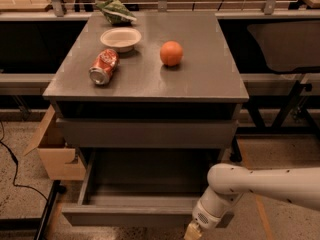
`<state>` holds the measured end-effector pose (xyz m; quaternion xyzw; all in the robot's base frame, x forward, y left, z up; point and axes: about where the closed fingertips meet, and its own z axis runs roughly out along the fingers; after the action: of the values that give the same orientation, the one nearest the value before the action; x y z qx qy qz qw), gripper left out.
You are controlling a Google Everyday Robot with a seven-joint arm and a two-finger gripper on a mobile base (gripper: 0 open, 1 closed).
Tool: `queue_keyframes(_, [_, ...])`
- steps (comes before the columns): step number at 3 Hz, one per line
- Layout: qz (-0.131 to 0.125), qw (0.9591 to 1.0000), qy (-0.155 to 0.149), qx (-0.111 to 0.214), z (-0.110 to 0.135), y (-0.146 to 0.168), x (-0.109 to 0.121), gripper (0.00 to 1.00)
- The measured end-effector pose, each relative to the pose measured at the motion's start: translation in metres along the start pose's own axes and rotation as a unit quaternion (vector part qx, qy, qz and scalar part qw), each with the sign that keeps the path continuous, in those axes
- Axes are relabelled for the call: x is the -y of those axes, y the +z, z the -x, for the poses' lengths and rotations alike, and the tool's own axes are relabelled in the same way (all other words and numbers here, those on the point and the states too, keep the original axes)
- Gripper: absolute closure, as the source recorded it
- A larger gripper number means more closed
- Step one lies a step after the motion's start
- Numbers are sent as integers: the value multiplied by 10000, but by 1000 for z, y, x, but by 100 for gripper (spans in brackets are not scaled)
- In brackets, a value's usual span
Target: Close middle drawer
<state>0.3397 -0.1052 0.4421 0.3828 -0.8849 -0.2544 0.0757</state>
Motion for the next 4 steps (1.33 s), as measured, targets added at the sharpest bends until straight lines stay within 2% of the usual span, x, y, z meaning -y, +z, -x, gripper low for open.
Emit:
queue_keyframes(1, [-267,9990,-45,355,10,18,18,100])
queue_keyframes(2, [-558,9937,-252,938,32,31,43,100])
queue_keyframes(3, [-732,9879,-451,1290,54,29,60,100])
queue_keyframes(4, [-732,9879,-451,1290,54,29,60,100])
